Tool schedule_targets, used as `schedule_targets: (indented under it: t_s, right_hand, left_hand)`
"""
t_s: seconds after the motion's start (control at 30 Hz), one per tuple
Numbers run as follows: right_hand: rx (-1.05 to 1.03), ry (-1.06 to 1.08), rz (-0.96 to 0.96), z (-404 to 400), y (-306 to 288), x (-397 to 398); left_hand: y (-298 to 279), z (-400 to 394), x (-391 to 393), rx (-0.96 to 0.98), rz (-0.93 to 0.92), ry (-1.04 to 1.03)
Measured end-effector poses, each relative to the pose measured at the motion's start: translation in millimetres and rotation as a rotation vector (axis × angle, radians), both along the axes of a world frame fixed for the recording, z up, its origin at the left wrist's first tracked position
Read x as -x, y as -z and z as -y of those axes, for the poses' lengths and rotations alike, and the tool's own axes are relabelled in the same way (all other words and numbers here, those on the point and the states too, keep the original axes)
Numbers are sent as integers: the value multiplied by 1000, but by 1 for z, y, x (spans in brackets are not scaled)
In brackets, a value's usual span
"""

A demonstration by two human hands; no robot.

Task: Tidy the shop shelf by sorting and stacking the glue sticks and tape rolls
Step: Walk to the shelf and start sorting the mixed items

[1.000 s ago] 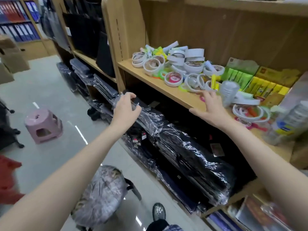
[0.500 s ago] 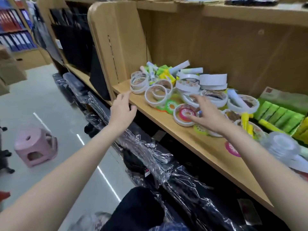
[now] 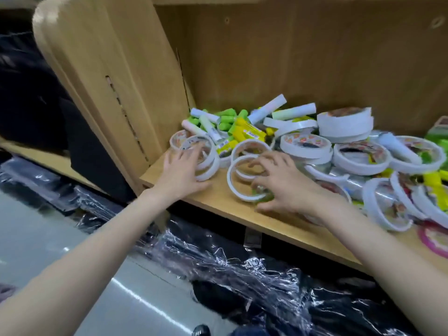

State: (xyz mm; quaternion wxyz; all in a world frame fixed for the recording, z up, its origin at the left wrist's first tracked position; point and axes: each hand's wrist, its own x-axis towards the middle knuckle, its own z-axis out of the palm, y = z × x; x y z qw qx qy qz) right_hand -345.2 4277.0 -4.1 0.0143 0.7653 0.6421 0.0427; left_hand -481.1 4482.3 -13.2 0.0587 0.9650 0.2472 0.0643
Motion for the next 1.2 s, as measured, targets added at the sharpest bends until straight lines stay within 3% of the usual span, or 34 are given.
schedule_targets:
  t_s: [0.23, 0.43, 0.6, 0.73, 0.9, 1.03, 1.2]
  right_hand:
    - [-303, 120, -20, -23, -25, -4]
    - [-185, 120, 122, -38, -12, -13]
    - [-207, 74, 95, -43, -5, -15]
    - [-147, 145, 242, -43, 4, 1]
    - [-276, 257, 149, -41, -8, 22]
    - [-384, 294, 20, -42, -15, 25]
    - [-276, 270, -10, -51, -15, 30]
  left_hand:
    - [13, -26, -12, 147, 172, 235]
    - [46, -28, -16, 24, 522, 259]
    - [63, -31, -20, 14, 732, 283]
    - [65, -39, -15, 38, 705, 358]
    - [55, -47, 16, -87, 603, 316]
    - [46, -68, 48, -159, 375, 264]
    - [60, -89, 62, -370, 349, 136]
